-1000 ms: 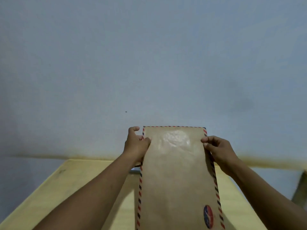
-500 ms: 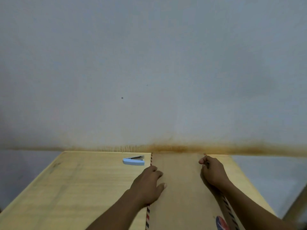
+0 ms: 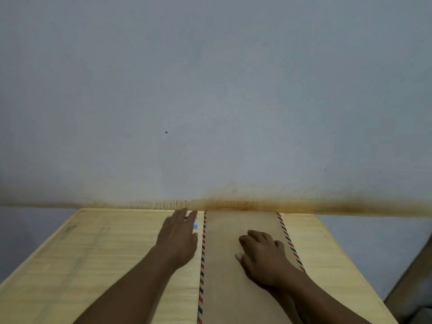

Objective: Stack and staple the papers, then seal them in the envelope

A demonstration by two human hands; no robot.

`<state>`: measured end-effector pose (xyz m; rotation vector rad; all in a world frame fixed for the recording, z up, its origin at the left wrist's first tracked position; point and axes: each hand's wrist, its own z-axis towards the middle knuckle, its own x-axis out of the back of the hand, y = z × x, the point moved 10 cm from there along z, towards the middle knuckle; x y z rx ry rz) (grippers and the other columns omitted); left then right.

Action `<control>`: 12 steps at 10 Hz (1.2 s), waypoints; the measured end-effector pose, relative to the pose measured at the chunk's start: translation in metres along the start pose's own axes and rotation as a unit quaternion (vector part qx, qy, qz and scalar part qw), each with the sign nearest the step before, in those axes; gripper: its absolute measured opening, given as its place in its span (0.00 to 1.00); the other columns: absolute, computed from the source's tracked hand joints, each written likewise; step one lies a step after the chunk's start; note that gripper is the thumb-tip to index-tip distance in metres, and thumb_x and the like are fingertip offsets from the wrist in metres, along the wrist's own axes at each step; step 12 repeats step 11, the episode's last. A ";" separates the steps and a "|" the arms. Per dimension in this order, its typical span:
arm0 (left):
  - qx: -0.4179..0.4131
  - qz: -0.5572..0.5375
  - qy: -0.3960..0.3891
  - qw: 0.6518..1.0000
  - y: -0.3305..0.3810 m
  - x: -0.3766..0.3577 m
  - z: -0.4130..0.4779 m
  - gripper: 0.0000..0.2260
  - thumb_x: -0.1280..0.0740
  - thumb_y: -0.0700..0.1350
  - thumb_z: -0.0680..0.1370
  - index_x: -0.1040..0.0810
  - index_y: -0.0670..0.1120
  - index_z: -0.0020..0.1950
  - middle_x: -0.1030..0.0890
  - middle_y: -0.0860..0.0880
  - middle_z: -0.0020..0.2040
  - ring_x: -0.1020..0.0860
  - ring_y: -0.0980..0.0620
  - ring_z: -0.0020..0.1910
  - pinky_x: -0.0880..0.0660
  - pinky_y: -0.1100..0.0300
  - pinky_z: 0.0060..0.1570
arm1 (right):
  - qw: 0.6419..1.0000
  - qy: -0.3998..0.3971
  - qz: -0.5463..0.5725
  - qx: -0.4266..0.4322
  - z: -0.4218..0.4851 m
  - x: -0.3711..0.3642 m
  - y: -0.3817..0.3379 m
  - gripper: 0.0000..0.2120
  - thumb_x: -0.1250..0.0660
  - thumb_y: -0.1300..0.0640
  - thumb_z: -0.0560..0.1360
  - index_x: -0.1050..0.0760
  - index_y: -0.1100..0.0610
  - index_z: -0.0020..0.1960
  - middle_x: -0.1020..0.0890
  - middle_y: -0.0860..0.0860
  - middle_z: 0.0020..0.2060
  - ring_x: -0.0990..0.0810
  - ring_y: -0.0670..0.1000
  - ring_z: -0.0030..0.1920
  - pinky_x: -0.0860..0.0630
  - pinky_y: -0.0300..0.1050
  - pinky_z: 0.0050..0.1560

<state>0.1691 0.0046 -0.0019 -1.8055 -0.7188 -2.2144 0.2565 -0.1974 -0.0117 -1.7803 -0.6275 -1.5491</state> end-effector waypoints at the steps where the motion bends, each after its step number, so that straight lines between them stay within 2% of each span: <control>1: 0.010 0.052 -0.023 0.998 -0.022 0.006 0.000 0.23 0.41 0.51 0.83 0.37 0.53 0.78 0.31 0.50 0.75 0.33 0.47 0.74 0.38 0.46 0.74 | 1.000 0.016 -0.008 0.008 0.000 -0.005 -0.004 0.26 0.49 0.38 0.81 0.40 0.47 0.76 0.41 0.50 0.78 0.45 0.54 0.78 0.43 0.60 0.73; 2: 0.000 0.126 0.001 0.992 -0.026 0.016 -0.008 0.16 0.38 0.51 0.81 0.28 0.53 0.69 0.25 0.50 0.63 0.26 0.47 0.61 0.30 0.51 0.60 | 0.999 0.024 -0.016 0.014 0.001 -0.009 -0.009 0.26 0.51 0.38 0.81 0.41 0.47 0.76 0.42 0.50 0.79 0.45 0.54 0.78 0.44 0.60 0.74; 3: 0.001 0.131 0.015 0.991 -0.025 0.024 -0.019 0.11 0.37 0.49 0.81 0.24 0.54 0.63 0.24 0.51 0.56 0.26 0.49 0.53 0.31 0.54 0.51 | 0.999 0.029 -0.017 0.018 0.002 -0.012 -0.016 0.27 0.52 0.38 0.81 0.41 0.47 0.76 0.42 0.50 0.79 0.45 0.54 0.78 0.43 0.61 0.73; 4: 0.018 0.057 0.024 0.998 -0.026 0.029 -0.036 0.06 0.36 0.52 0.81 0.23 0.53 0.55 0.25 0.52 0.50 0.25 0.51 0.45 0.31 0.56 0.44 | 0.999 0.022 -0.022 0.017 0.000 -0.014 -0.022 0.26 0.51 0.37 0.81 0.42 0.46 0.76 0.42 0.50 0.79 0.45 0.54 0.78 0.43 0.61 0.73; 5: 0.032 -0.001 0.031 0.999 -0.028 0.030 -0.055 0.07 0.35 0.55 0.80 0.24 0.53 0.50 0.26 0.53 0.49 0.24 0.51 0.44 0.27 0.56 0.42 | 0.999 0.015 -0.027 0.020 -0.002 -0.015 -0.029 0.27 0.51 0.37 0.81 0.42 0.46 0.76 0.42 0.50 0.79 0.45 0.55 0.78 0.44 0.61 0.73; 6: 0.031 -0.013 0.028 0.999 -0.026 0.029 -0.069 0.09 0.34 0.57 0.79 0.27 0.53 0.48 0.26 0.53 0.49 0.25 0.51 0.44 0.30 0.57 0.41 | 0.999 0.016 -0.032 0.022 -0.006 -0.014 -0.035 0.27 0.51 0.37 0.81 0.41 0.46 0.76 0.41 0.50 0.78 0.44 0.55 0.77 0.43 0.61 0.73; 7: 0.023 -0.018 0.024 0.999 -0.023 0.032 -0.079 0.10 0.34 0.58 0.78 0.29 0.53 0.46 0.26 0.54 0.47 0.25 0.51 0.43 0.33 0.57 0.39 | 0.999 0.009 -0.033 0.022 -0.009 -0.013 -0.038 0.27 0.50 0.37 0.80 0.40 0.46 0.76 0.40 0.50 0.78 0.42 0.55 0.77 0.42 0.62 0.73; 9: 0.020 0.006 0.029 0.999 -0.015 0.040 -0.091 0.14 0.35 0.62 0.77 0.27 0.53 0.44 0.23 0.55 0.44 0.23 0.50 0.42 0.30 0.56 0.38 | 1.000 -0.021 -0.009 0.012 -0.011 -0.011 -0.041 0.27 0.47 0.36 0.80 0.40 0.46 0.76 0.40 0.50 0.78 0.43 0.55 0.77 0.43 0.63 0.74; 10: 0.019 0.042 0.024 0.999 -0.013 0.051 -0.079 0.15 0.37 0.63 0.78 0.23 0.53 0.50 0.20 0.53 0.50 0.21 0.49 0.48 0.29 0.55 0.42 | 0.999 -0.036 0.023 -0.006 -0.006 0.003 -0.039 0.28 0.43 0.37 0.79 0.37 0.47 0.75 0.38 0.51 0.77 0.40 0.56 0.76 0.42 0.64 0.73; 11: 0.005 0.053 0.029 0.998 -0.001 0.079 -0.061 0.16 0.37 0.63 0.80 0.22 0.53 0.58 0.20 0.52 0.57 0.21 0.48 0.56 0.29 0.55 0.48 | 0.999 -0.016 0.036 -0.007 0.008 0.037 -0.040 0.28 0.40 0.38 0.78 0.37 0.46 0.76 0.37 0.50 0.77 0.38 0.56 0.76 0.39 0.64 0.72; 12: 0.005 0.053 0.029 0.998 -0.001 0.079 -0.061 0.16 0.37 0.63 0.80 0.22 0.53 0.58 0.20 0.52 0.57 0.21 0.48 0.56 0.29 0.55 0.48 | 0.999 -0.016 0.036 -0.007 0.008 0.037 -0.040 0.28 0.40 0.38 0.78 0.37 0.46 0.76 0.37 0.50 0.77 0.38 0.56 0.76 0.39 0.64 0.72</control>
